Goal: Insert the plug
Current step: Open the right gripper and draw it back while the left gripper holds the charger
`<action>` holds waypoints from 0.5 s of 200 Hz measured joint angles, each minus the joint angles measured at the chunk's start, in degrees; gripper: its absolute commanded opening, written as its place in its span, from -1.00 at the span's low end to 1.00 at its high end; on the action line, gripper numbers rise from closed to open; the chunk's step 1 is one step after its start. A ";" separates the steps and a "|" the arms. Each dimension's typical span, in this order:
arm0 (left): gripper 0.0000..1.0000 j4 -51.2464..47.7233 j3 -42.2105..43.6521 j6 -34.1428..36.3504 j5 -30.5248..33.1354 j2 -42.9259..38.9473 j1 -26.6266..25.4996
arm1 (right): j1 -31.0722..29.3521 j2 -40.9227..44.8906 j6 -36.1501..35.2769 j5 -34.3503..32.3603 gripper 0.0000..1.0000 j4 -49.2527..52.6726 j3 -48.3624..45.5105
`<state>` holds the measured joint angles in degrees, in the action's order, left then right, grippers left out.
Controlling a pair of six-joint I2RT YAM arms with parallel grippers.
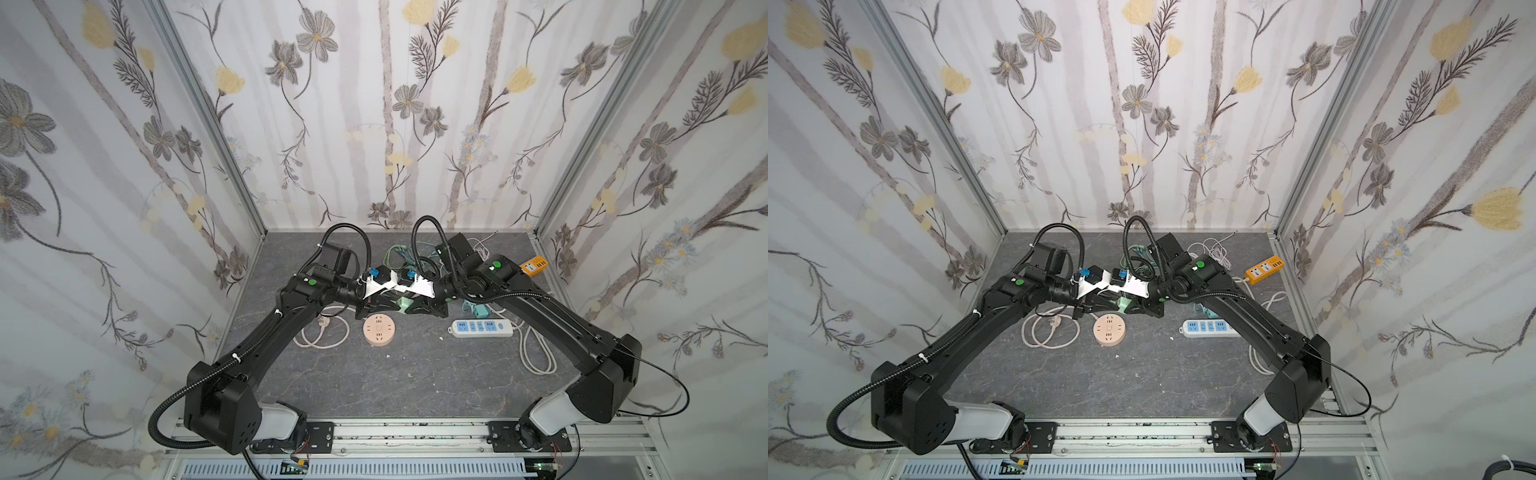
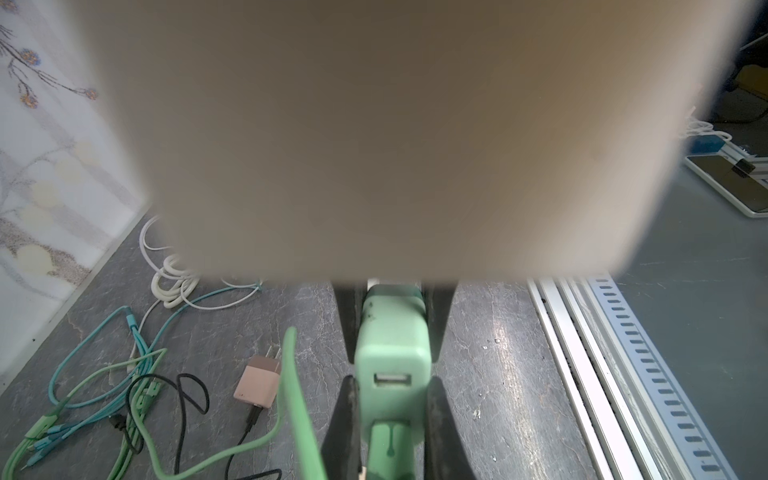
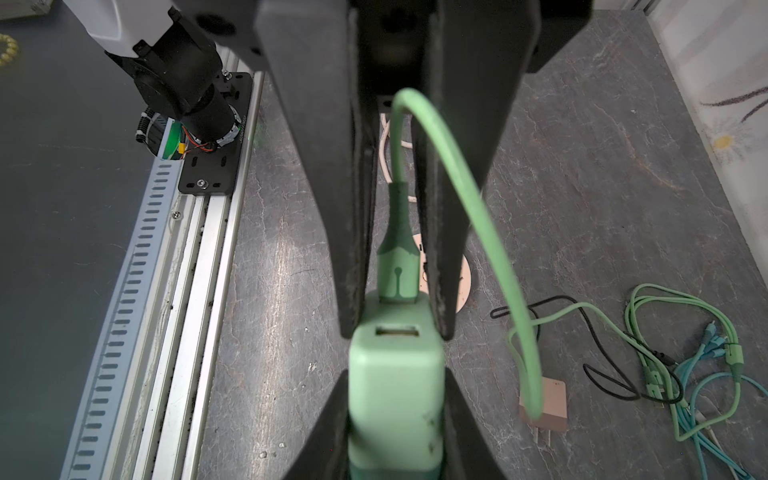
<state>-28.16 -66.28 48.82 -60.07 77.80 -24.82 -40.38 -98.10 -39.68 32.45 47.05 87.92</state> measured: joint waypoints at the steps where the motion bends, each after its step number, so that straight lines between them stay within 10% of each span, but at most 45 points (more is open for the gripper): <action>1: -1.00 0.20 0.15 0.00 0.04 -0.15 0.07 | 0.00 0.00 0.00 0.00 -0.75 -0.07 -0.04; 25: -1.00 3.67 2.82 -0.94 0.94 -2.49 1.22 | 0.20 0.26 0.35 0.50 0.08 -3.67 -1.60; 59: -1.00 5.22 4.87 -2.78 6.49 -4.26 1.86 | 2.49 3.89 2.82 1.18 0.71 -11.45 -7.04; 100: -1.00 3.58 5.01 -2.95 14.86 -5.11 2.03 | 5.73 11.82 7.26 -1.31 0.96 -19.06 -18.71</action>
<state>-24.58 -61.28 45.87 -45.21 72.69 -22.79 -34.65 -86.28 -32.42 31.14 27.99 69.21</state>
